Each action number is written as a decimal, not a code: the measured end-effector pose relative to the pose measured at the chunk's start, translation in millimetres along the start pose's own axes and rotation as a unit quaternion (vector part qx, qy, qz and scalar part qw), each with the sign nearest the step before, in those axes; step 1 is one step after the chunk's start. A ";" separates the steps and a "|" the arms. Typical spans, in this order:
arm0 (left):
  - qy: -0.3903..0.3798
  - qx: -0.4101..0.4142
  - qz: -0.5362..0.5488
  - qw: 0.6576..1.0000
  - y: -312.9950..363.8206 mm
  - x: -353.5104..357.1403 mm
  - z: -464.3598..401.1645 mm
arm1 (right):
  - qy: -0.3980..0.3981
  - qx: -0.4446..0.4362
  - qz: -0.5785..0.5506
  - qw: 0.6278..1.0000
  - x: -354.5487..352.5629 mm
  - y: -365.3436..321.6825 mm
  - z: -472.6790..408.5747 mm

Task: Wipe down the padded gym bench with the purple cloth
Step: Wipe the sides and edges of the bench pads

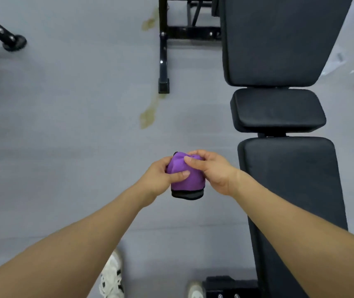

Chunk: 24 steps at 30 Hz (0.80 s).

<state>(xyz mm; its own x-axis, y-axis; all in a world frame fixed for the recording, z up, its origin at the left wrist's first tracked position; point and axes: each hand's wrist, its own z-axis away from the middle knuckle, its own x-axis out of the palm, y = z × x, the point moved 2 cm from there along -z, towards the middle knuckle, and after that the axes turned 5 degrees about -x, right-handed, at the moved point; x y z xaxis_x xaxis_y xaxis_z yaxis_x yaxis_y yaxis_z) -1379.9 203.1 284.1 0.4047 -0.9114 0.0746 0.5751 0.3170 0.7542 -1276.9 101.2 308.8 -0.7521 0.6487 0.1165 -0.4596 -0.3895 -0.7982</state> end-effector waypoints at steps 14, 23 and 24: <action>0.032 0.052 -0.098 0.993 123.8 -34.0 -145.9 | 0.294 -0.049 0.127 0.946 -82.3 -70.0 -87.8; 0.101 0.141 -0.129 0.976 197.9 -15.9 -249.8 | 0.342 -0.062 0.203 0.915 -152.6 -116.7 -171.7; 0.108 0.148 -0.136 0.974 203.0 -16.4 -258.8 | 0.341 -0.065 0.211 0.914 -154.9 -119.6 -181.3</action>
<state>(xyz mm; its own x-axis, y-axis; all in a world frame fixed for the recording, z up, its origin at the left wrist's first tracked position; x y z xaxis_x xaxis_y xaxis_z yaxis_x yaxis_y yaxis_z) -1085.8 350.3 267.1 0.4250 -0.8642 -0.2693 0.4651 -0.0468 0.8840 -1019.9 165.8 279.2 -0.3595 0.7323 -0.5784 -0.1033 -0.6473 -0.7552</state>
